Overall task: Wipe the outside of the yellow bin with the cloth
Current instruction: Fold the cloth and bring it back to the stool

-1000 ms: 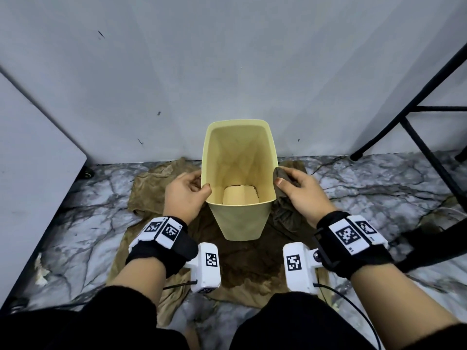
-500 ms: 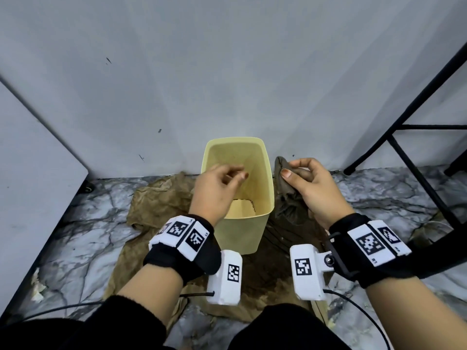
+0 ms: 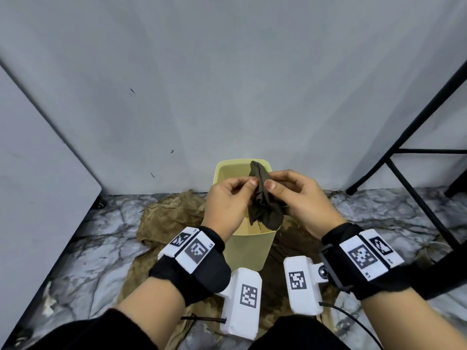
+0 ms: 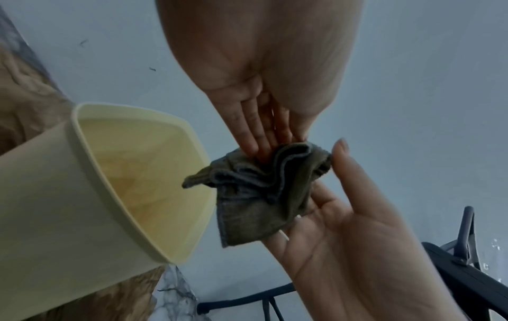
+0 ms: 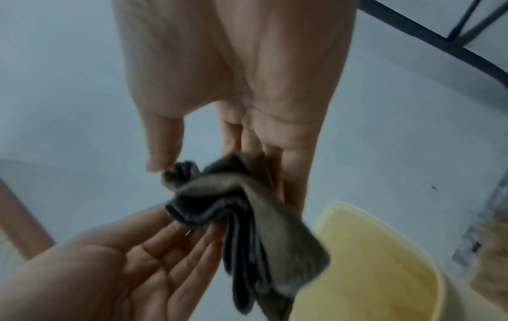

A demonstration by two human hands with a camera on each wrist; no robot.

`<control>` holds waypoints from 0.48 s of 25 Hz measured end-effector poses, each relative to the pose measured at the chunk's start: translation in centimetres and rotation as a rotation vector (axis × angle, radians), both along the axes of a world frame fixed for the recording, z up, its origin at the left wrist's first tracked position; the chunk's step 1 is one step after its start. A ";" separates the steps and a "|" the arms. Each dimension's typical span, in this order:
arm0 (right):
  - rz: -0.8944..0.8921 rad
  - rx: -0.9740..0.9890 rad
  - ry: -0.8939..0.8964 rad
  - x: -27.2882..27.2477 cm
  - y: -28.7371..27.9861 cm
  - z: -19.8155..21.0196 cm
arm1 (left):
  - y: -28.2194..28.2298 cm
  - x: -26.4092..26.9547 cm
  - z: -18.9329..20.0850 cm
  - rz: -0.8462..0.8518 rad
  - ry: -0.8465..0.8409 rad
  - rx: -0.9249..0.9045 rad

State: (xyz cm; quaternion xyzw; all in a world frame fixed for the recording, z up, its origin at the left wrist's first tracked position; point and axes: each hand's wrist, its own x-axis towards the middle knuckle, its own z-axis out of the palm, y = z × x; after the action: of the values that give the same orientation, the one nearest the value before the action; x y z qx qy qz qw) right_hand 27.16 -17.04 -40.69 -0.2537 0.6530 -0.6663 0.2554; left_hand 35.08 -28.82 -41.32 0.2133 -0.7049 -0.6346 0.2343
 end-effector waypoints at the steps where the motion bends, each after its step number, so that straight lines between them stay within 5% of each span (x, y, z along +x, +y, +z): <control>1: 0.043 0.053 0.045 0.0 0.0 0.3 | -0.3 0.3 0.1 0.004 -0.001 0.005; 5: 0.066 0.225 0.272 0.4 -0.3 1.3 | -0.4 1.2 0.7 -0.024 0.027 0.036; 12: 0.046 0.240 0.368 1.0 -0.5 2.4 | -0.4 1.2 1.5 -0.031 0.082 0.026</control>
State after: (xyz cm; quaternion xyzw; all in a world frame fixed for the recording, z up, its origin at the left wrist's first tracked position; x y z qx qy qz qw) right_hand 28.17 -17.51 -38.25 -0.3538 0.7573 -0.5201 0.1754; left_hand 36.25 -29.23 -39.83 0.1793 -0.6894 -0.6556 0.2505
